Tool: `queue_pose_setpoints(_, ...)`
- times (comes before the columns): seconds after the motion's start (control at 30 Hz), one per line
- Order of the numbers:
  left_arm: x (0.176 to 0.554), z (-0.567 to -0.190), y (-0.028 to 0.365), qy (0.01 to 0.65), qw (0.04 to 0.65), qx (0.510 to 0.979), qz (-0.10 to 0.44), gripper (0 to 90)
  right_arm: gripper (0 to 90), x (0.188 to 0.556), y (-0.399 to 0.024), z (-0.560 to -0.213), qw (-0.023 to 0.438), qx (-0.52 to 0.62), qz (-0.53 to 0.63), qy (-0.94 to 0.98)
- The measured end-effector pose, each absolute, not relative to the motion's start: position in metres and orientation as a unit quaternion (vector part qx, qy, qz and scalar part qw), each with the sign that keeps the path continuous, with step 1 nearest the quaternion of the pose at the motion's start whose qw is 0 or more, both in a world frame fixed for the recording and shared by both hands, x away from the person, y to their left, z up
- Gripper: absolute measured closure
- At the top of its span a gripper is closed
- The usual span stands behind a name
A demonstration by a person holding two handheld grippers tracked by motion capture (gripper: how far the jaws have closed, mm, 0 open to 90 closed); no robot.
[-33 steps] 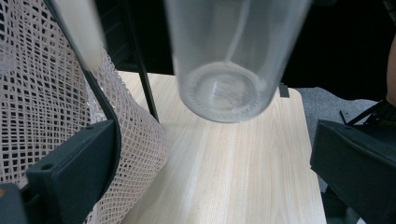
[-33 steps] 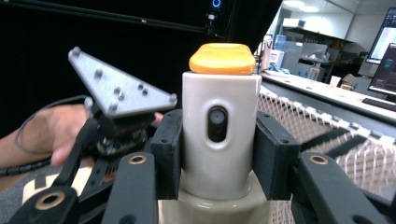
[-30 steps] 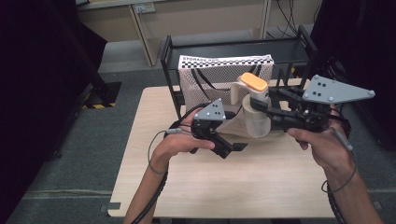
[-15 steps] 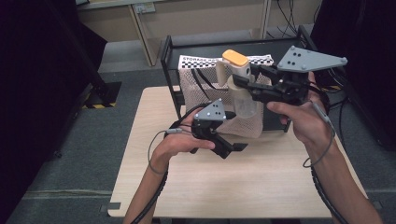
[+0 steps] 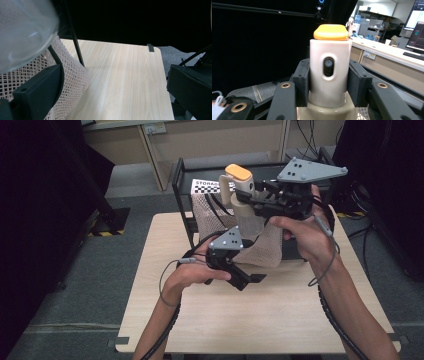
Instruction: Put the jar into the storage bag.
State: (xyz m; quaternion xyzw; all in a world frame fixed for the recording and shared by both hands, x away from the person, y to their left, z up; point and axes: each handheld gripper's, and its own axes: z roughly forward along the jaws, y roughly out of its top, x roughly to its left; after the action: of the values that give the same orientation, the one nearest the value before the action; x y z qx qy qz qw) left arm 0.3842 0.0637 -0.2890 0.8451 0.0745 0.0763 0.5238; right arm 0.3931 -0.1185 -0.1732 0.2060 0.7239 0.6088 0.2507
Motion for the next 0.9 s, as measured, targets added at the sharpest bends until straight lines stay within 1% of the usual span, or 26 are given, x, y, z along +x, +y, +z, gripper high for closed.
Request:
queue_pose_setpoints(0.3, 0.383, -0.288, 0.064, 0.072, 0.525, 0.845, 0.075, 0.1, 57.7, 0.406, -0.112, -0.187, 0.250, 0.220, 0.608, 0.721)
queue_pose_setpoints(0.6, 0.383, -0.288, 0.063, 0.074, 0.527, 0.844, 0.074, 0.1, 57.7, 0.407, -0.114, -0.201, 0.269, 0.226, 0.594, 0.724)
queue_pose_setpoints(0.9, 0.383, -0.287, 0.063, 0.073, 0.528, 0.843, 0.073, 0.1, 57.7, 0.407, -0.120, -0.223, 0.283, 0.235, 0.574, 0.732)
